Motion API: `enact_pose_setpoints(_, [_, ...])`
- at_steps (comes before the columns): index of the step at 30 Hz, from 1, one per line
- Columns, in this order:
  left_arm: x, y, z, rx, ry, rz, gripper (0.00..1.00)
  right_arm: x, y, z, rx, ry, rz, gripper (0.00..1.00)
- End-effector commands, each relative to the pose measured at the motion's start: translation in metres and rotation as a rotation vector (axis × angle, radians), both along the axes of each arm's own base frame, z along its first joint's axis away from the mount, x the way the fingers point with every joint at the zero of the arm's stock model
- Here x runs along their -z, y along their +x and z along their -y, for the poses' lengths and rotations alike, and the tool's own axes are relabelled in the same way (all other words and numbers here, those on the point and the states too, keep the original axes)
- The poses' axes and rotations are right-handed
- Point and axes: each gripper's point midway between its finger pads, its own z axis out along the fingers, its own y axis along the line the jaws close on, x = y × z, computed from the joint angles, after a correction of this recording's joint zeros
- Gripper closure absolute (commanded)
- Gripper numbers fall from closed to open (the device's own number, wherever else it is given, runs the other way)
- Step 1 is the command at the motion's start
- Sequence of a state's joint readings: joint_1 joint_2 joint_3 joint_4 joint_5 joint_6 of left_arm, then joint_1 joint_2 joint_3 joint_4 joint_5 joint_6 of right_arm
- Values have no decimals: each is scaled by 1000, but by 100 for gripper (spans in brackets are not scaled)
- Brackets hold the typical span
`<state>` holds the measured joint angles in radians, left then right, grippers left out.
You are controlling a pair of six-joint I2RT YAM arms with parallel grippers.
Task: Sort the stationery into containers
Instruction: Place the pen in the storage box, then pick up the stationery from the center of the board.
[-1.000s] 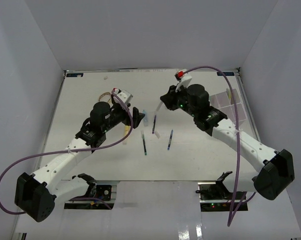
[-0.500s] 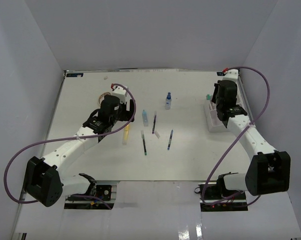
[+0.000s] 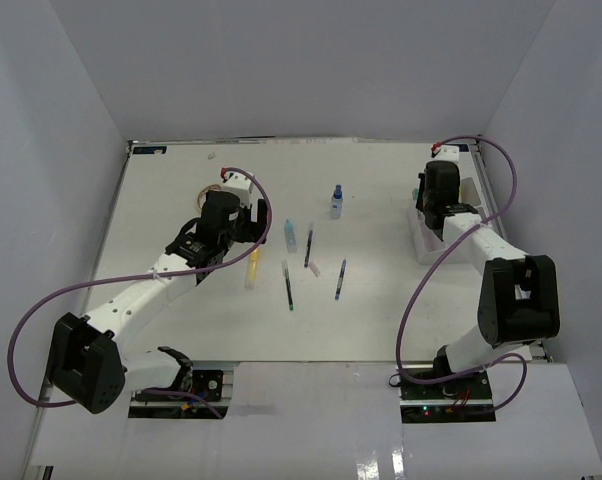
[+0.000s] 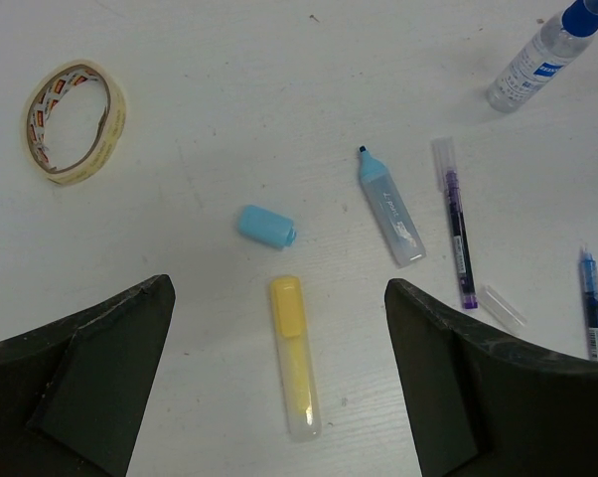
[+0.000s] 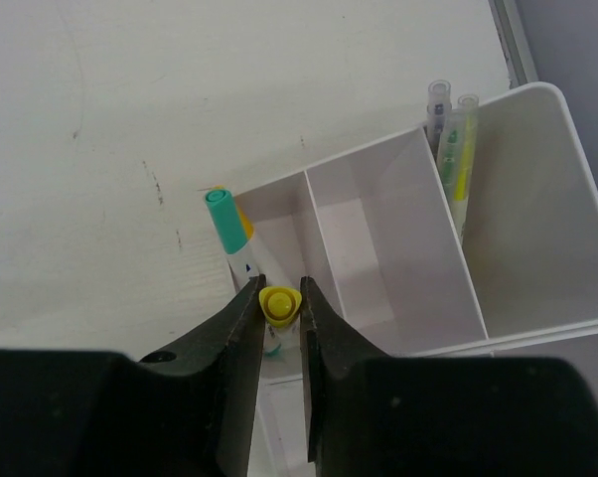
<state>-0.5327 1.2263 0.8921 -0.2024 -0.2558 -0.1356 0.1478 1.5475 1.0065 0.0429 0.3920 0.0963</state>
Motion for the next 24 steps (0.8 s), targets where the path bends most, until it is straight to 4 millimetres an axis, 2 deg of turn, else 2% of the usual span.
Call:
enact_pose_setpoints(1, [-14,5,-1,-12,-5,31,2,-30,15,-2,3,27,95,76])
enact_pose_setpoints(5, [-14,5,-1,-9,-4,29,2,-33,8,-4,-16,29,77,50])
enact_pose_setpoints(8, [-14,4,-1,-8,-7,30,2,-43,2,-11,-62,41,84,39])
enact_pose_setpoints(11, [-14,4,-1,-8,-7,29,2,-55,-7,-26,-154,77,111,29])
enact_pose_setpoints(12, [-14,4,-1,-8,-7,29,2,-61,-8,-40,-226,104,132,28])
enact_pose_setpoints(14, [-15,4,-1,-10,-8,30,2,-78,-14,-56,-309,110,183,24])
enact_pose_setpoints(15, [-15,5,-1,-15,-7,30,2,-81,-17,-71,-372,123,204,23])
enact_pose_setpoints(17, [-13,5,-2,-18,-2,28,2,-95,-21,-87,-444,115,246,20])
enact_pose_setpoints(18, [-13,5,-3,-26,-1,28,2,-99,-26,-106,-510,132,260,18])
enact_pose_setpoints(19, [-13,5,-4,-29,2,26,2,-107,-26,-117,-547,142,289,17])
enact_pose_setpoints(24, [-10,6,-5,-35,8,19,2,-112,-25,-171,-724,118,314,7])
